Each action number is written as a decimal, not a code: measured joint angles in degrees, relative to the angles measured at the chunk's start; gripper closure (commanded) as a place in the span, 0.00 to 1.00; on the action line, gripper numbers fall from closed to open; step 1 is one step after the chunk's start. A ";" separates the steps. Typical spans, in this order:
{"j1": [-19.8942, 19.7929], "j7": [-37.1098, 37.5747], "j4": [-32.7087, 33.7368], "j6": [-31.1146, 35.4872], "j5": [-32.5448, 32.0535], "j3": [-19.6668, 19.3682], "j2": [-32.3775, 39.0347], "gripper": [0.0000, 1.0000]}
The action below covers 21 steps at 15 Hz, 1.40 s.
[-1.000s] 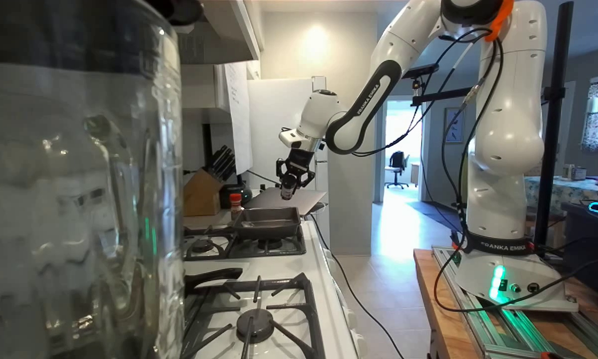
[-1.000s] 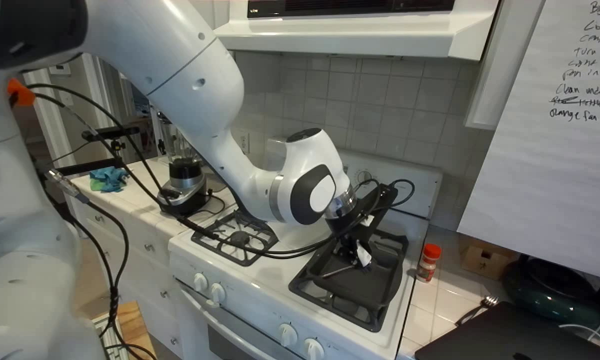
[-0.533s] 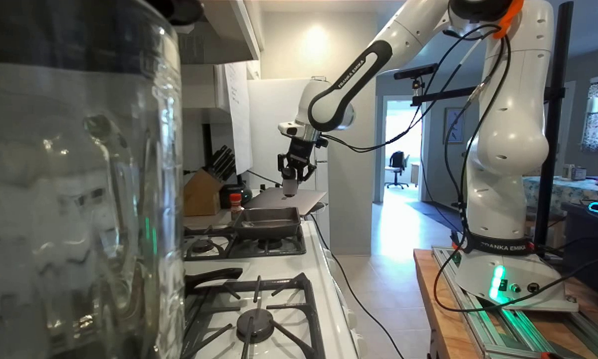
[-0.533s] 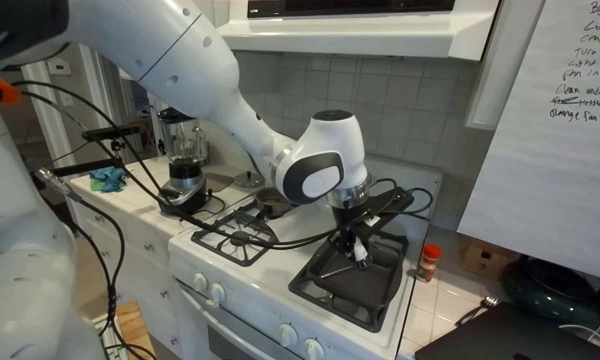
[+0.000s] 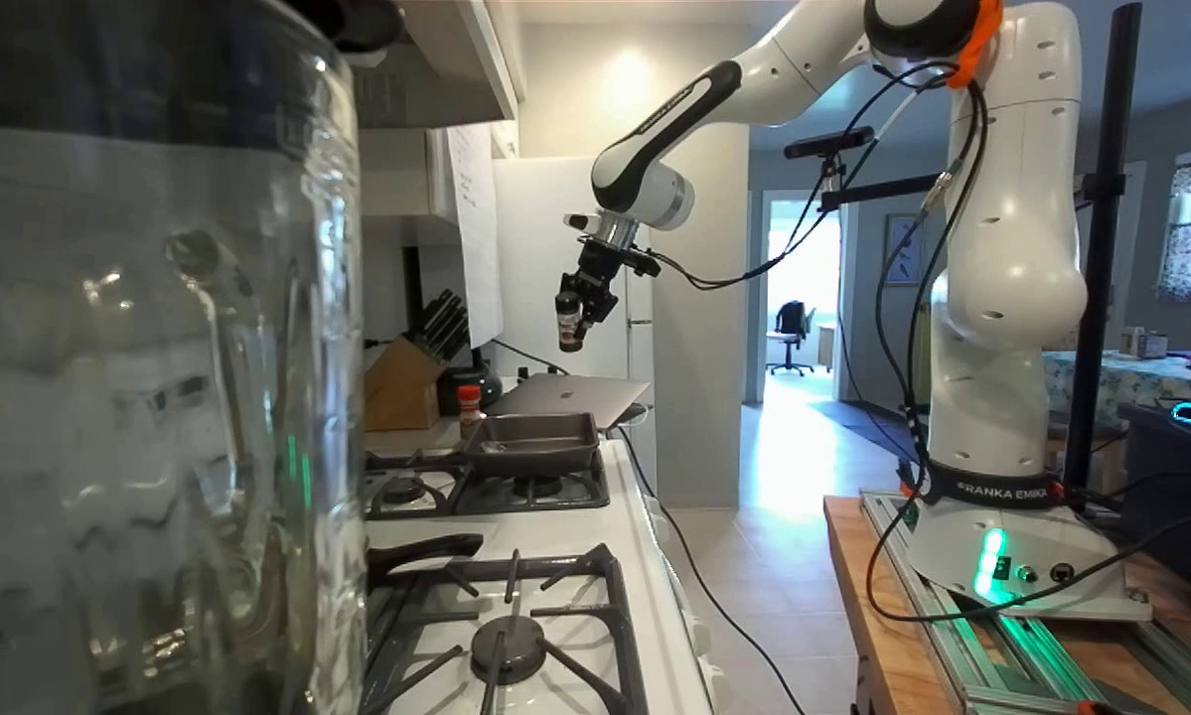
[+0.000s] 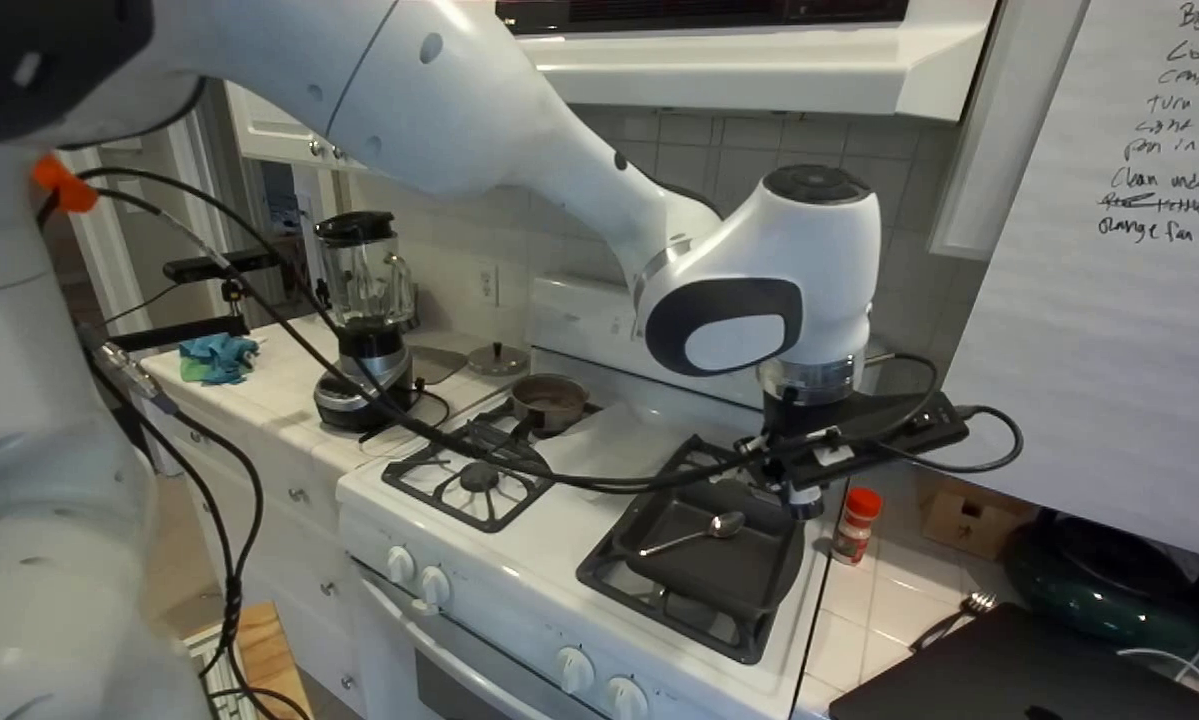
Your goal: Put some black pepper into the baking pan
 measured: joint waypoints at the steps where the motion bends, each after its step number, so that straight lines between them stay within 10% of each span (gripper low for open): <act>1: -0.48 1.03 1.20 0.02 2.07 -0.02 1.70 0.80; 10: -7.75 12.75 16.78 3.54 17.94 5.42 20.02 0.80; 11: -8.90 14.31 18.90 3.58 19.42 6.47 21.97 0.55; 15: -10.91 17.17 23.78 3.53 20.50 8.33 26.99 0.55; 16: -10.93 17.33 24.17 3.53 20.52 8.37 27.31 0.80; 21: -11.09 19.83 24.54 3.96 19.88 8.60 28.41 0.80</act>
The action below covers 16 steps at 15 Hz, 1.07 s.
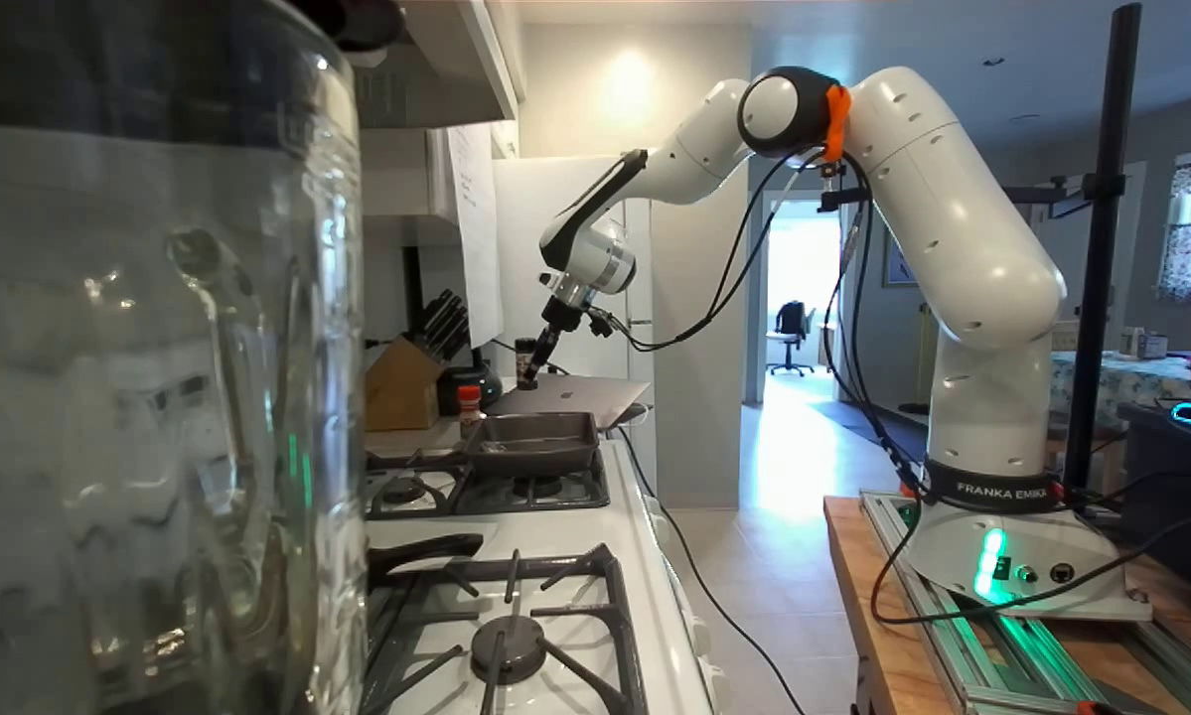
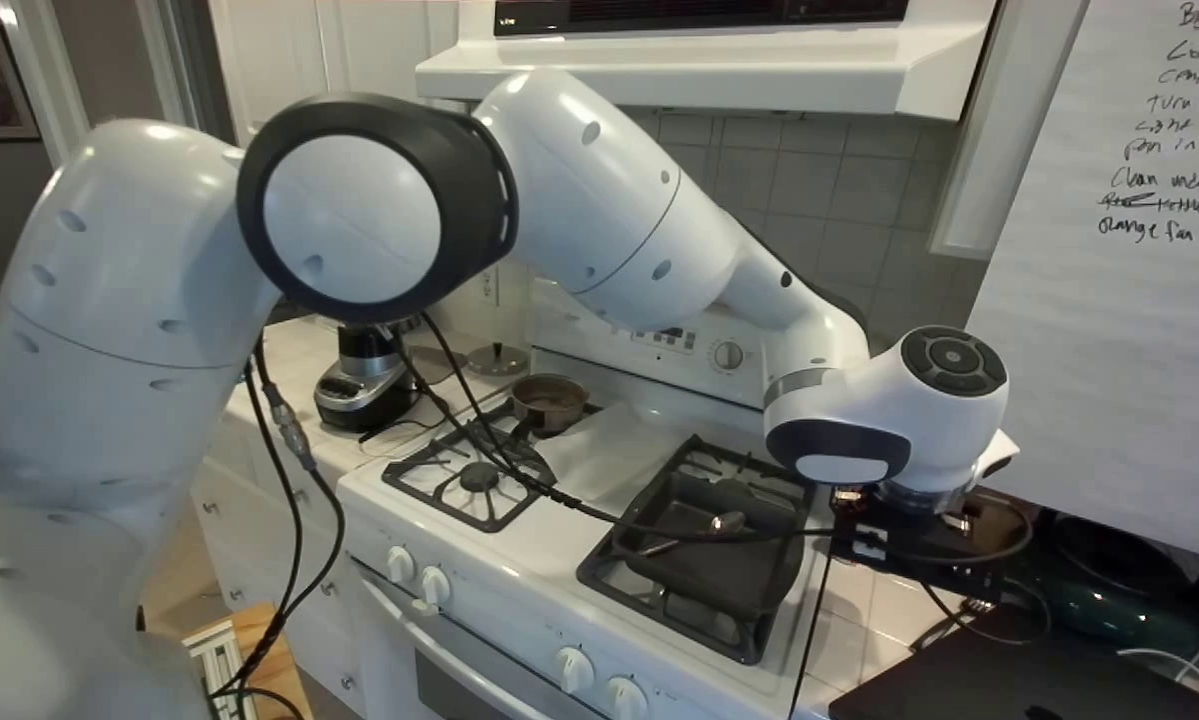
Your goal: Put some black pepper into the baking pan
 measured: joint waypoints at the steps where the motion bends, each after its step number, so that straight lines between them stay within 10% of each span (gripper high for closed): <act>1: -0.04 1.21 0.35 0.20 0.00 0.00 0.82 0.80; 16: -4.71 12.83 14.85 1.40 -0.27 5.76 15.44 0.80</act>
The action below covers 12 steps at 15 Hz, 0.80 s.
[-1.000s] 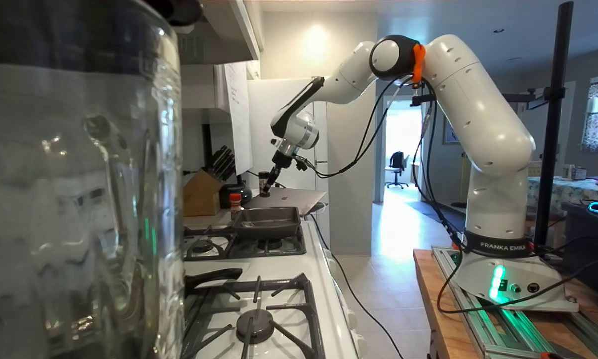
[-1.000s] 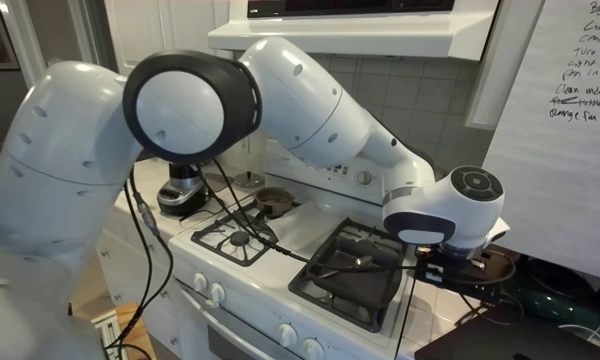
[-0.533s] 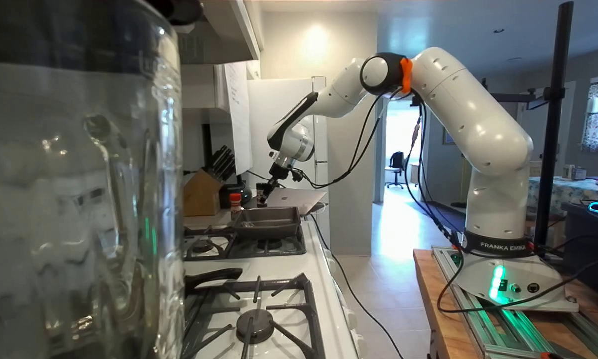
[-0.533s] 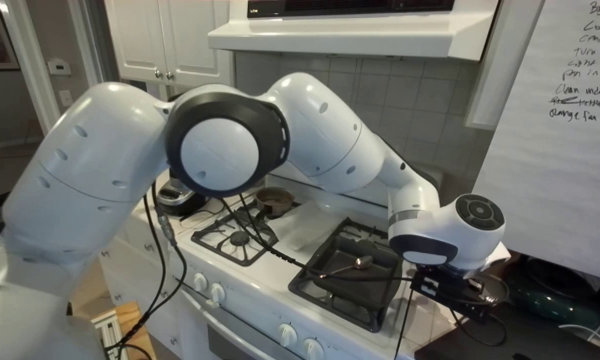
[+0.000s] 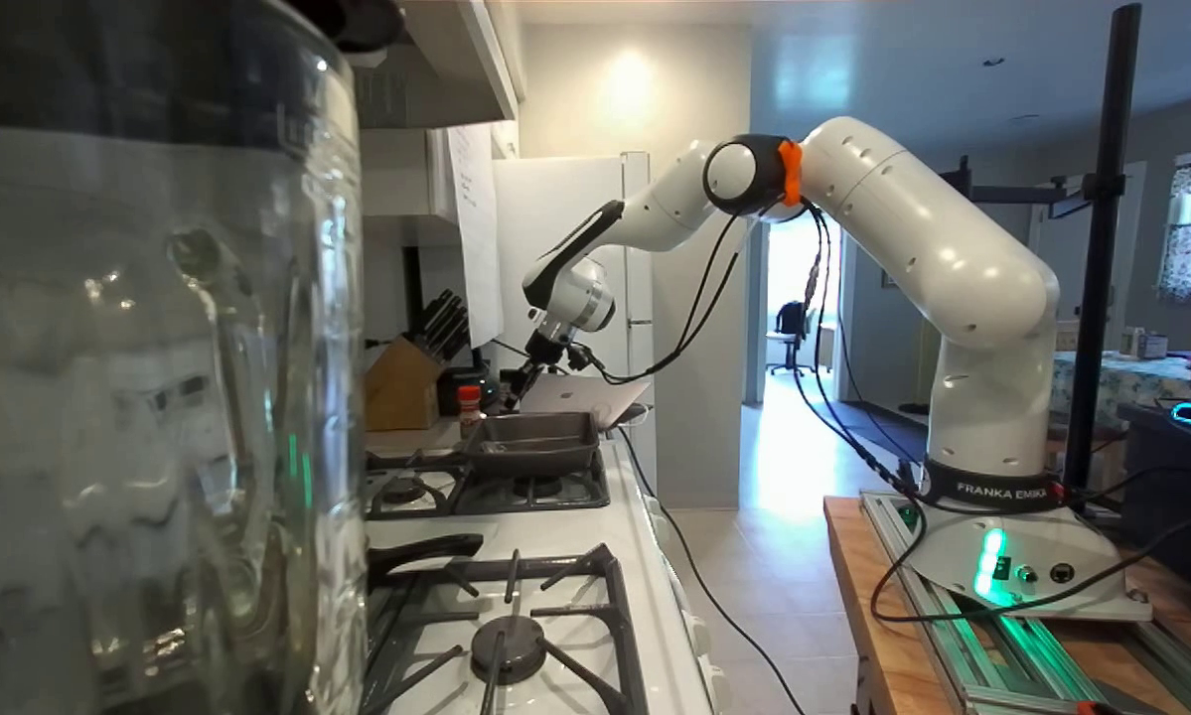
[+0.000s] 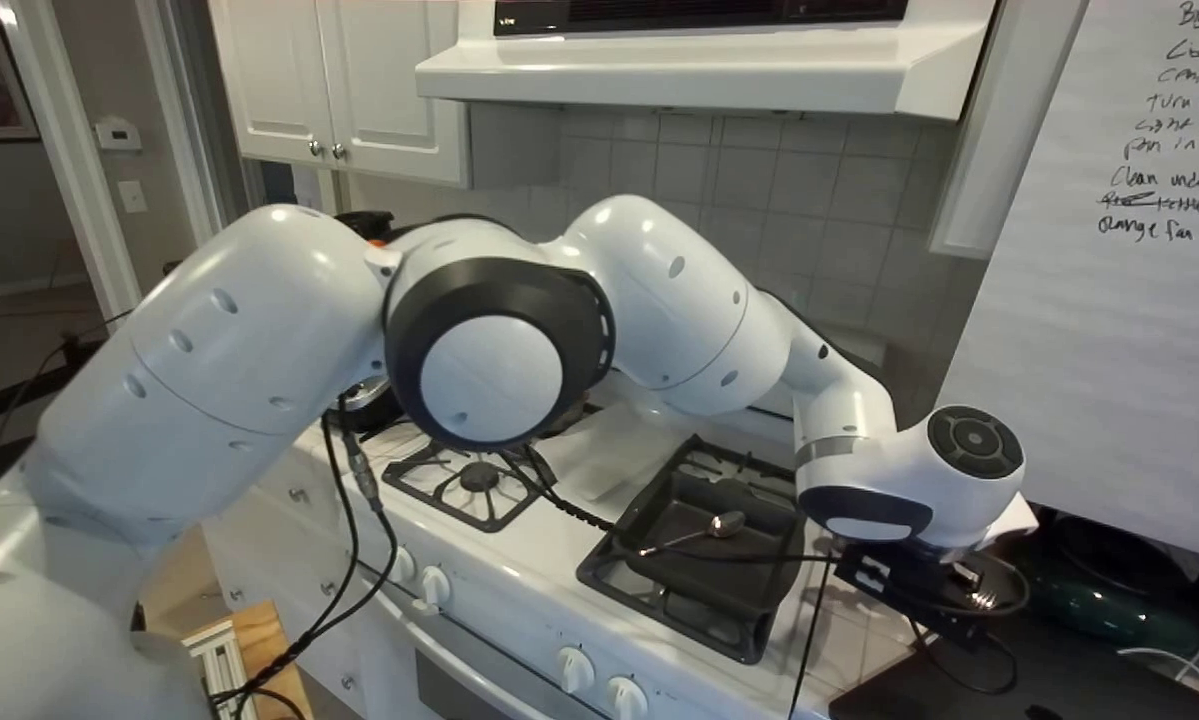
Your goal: Put some black pepper into the baking pan
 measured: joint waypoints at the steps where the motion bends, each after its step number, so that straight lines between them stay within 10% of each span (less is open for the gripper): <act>1: 0.00 0.35 0.88 0.03 -0.36 0.00 0.82 0.80; 9: -0.20 4.51 6.52 0.03 -5.71 0.62 5.85 0.80; 10: -0.29 5.00 7.09 0.03 -6.58 0.81 6.30 0.30; 12: -0.57 6.07 8.07 0.03 -8.17 1.33 6.99 0.23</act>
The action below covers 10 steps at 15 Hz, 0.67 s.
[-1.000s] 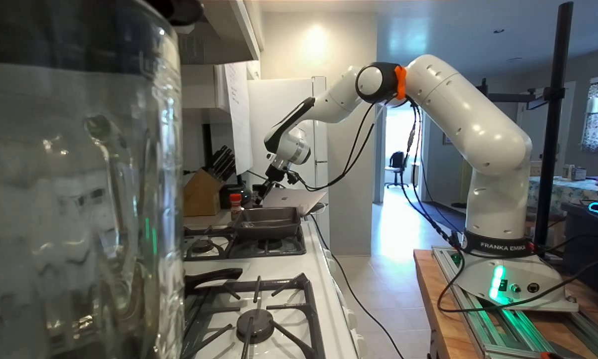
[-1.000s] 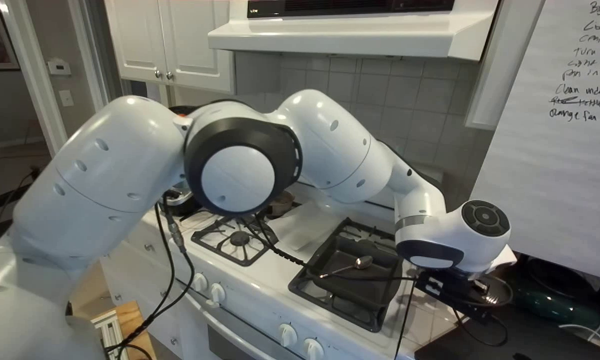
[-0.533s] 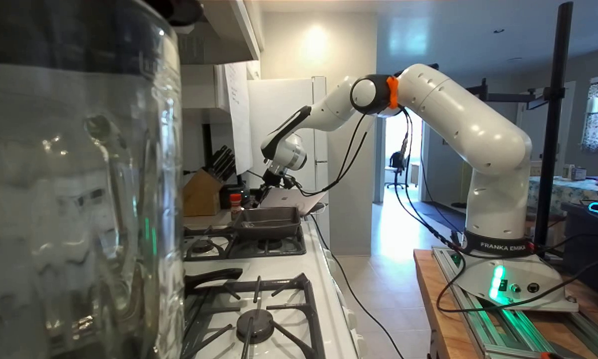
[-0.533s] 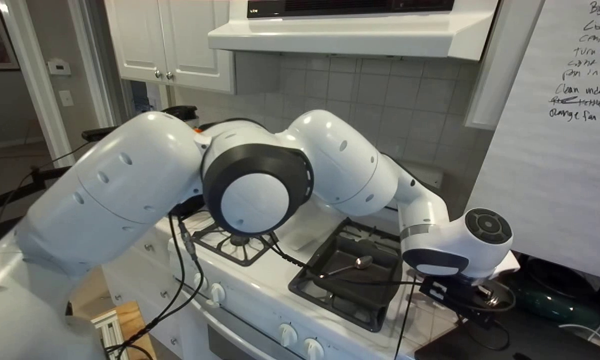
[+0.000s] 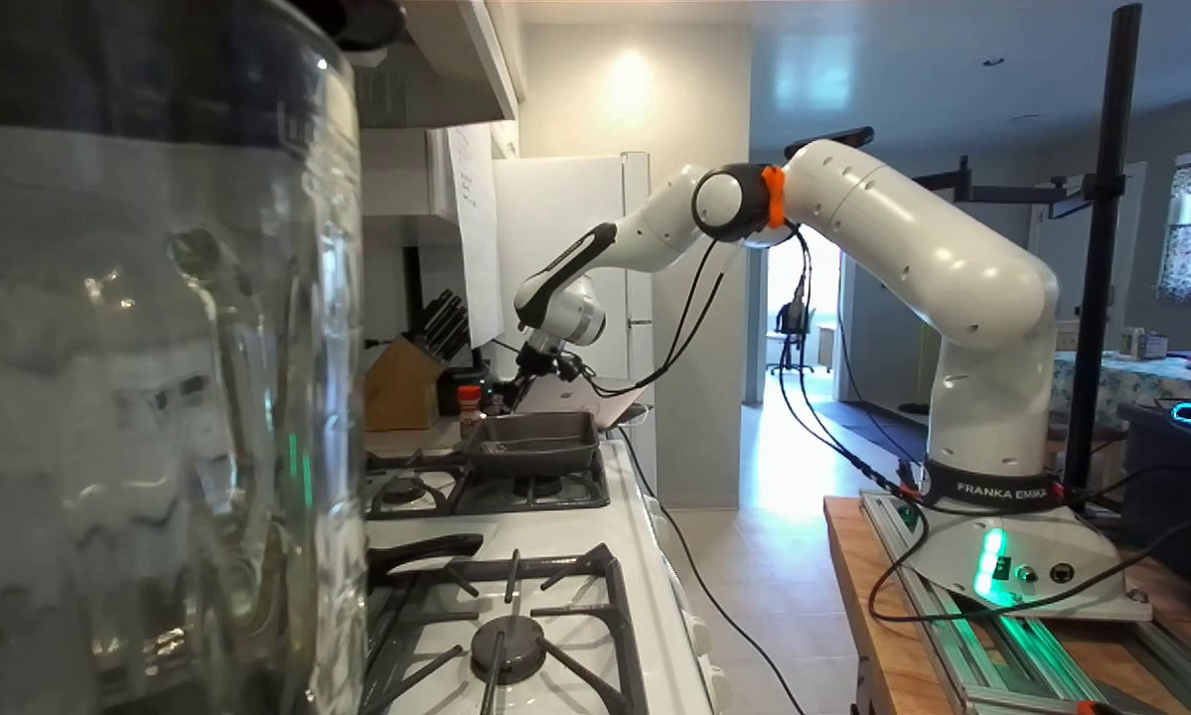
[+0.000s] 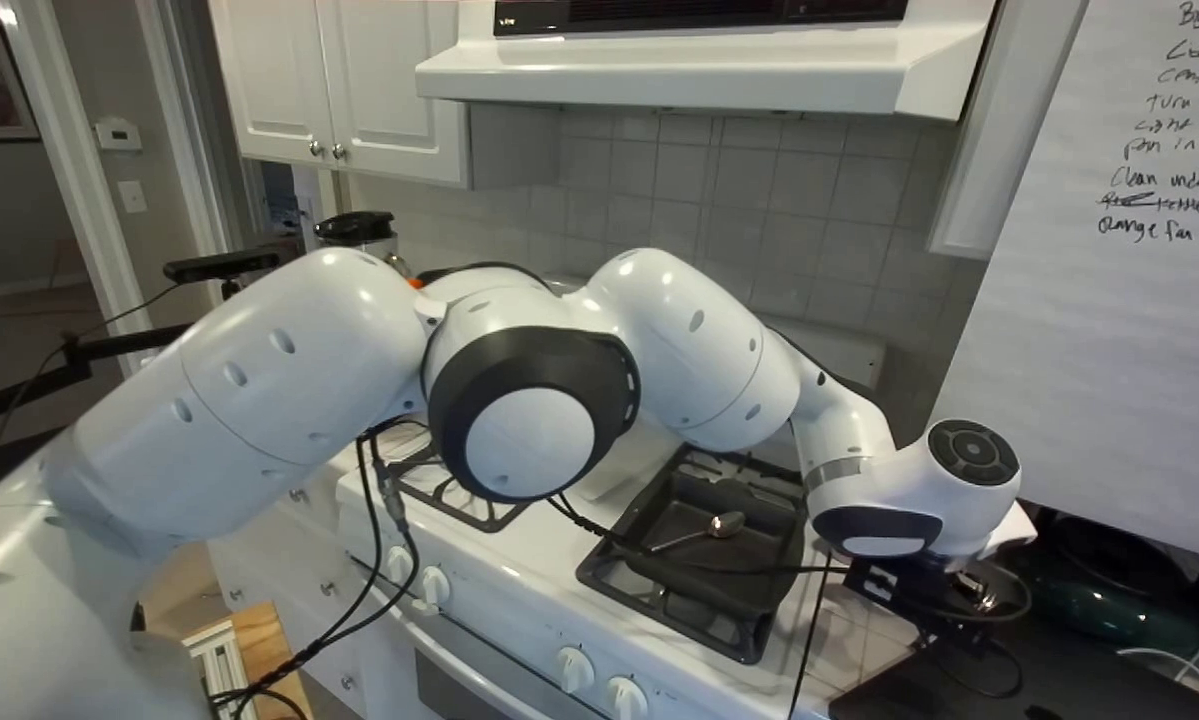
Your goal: Put some black pepper into the baking pan
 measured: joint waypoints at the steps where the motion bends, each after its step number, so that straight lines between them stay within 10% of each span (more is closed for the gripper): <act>1: -0.19 0.45 0.35 0.00 -0.76 0.32 0.22 0.16; 4: -0.52 1.28 1.24 0.00 -2.21 0.99 0.36 0.00; 10: -0.40 4.81 0.48 -0.26 -5.19 0.12 -0.91 0.00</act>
